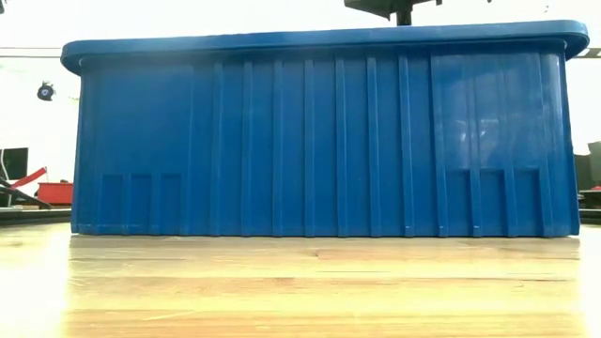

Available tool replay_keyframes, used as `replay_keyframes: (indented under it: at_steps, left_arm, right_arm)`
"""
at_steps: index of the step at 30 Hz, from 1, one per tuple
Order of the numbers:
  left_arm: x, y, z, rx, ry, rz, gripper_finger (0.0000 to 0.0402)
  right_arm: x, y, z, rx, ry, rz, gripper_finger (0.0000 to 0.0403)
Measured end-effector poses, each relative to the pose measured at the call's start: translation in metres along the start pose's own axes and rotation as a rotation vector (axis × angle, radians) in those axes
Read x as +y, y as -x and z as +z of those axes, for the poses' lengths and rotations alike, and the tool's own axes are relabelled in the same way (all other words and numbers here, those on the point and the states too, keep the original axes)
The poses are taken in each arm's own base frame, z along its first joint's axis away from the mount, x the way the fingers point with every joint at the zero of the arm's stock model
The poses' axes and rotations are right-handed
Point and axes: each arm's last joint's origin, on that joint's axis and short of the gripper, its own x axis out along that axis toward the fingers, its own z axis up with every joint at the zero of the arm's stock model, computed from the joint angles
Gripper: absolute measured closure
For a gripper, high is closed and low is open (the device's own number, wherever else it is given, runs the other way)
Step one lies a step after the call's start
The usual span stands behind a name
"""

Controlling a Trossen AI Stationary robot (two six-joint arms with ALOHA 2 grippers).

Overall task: Pick and place slides into bin
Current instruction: Put the black slide into the blue bin

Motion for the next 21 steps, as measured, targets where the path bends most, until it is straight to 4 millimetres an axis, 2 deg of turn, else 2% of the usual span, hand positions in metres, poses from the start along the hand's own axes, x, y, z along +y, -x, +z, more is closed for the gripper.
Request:
replay_keyframes:
  at_steps: [6, 12, 21]
  left_arm:
    - [-0.02, -0.021, -0.002, -0.049, 0.005, -0.029, 0.0187]
    - [-0.036, -0.047, -0.005, -0.042, -0.036, 0.016, 0.0187]
    - [-0.055, -0.07, -0.013, -0.034, -0.105, 0.108, 0.0187]
  right_arm:
    - [0.0, 0.0, 0.0, 0.001, 0.0, 0.0, 0.0394]
    - [0.0, 0.0, -0.003, 0.026, 0.006, -0.004, 0.0394]
    - [-0.001, 0.0, -0.005, 0.048, 0.01, -0.006, 0.0394]
